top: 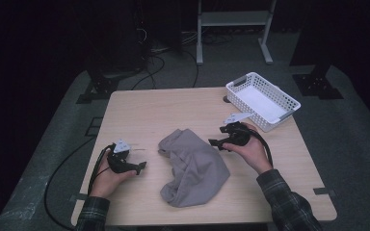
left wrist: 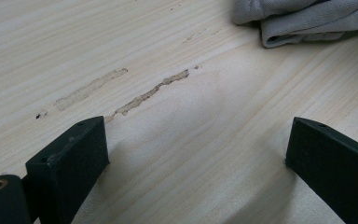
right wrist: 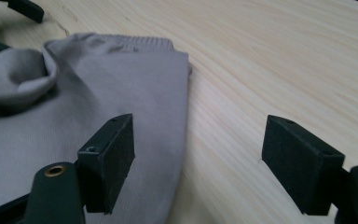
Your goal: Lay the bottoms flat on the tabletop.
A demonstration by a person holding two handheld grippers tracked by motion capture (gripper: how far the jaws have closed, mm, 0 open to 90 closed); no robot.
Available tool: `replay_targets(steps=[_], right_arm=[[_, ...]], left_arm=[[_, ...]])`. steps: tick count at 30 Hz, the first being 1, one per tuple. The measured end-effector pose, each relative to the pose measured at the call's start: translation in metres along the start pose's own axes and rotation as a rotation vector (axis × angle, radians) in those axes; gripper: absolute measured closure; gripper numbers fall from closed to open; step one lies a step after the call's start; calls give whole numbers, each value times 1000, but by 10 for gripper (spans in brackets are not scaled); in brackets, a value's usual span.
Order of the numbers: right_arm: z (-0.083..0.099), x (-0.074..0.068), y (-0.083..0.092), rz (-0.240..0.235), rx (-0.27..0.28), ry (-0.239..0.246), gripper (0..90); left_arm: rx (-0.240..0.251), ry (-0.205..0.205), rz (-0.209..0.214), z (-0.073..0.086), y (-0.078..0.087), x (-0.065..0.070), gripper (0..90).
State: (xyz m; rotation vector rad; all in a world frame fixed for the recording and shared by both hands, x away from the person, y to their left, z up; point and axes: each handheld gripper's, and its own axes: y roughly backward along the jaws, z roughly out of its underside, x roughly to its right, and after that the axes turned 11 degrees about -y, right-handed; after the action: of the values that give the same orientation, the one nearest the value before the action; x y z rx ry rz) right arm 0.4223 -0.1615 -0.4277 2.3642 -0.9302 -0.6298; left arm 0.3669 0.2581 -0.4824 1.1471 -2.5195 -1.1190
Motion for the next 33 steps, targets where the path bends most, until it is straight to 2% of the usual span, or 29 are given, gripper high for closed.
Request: replay_targets(steps=[9, 11, 15, 23, 28, 33], right_arm=[[-21, -14, -25, -41, -11, 6, 270], [-26, -17, -33, -48, -18, 19, 270], [-36, -23, -49, -65, -28, 7, 276], [-52, -34, -82, -75, -46, 23, 302], [-61, -42, -106, -87, -73, 36, 306], [-60, -43, -127, -83, -125, 27, 300]], left_arm=[[-2, -5, -1, 0, 0, 0, 42], [-1, -5, -1, 0, 0, 0, 42], [1, -2, -1, 0, 0, 0, 43], [2, -2, -1, 0, 0, 0, 43], [2, -2, 0, 0, 0, 0, 42], [3, -2, 0, 0, 0, 0, 43]])
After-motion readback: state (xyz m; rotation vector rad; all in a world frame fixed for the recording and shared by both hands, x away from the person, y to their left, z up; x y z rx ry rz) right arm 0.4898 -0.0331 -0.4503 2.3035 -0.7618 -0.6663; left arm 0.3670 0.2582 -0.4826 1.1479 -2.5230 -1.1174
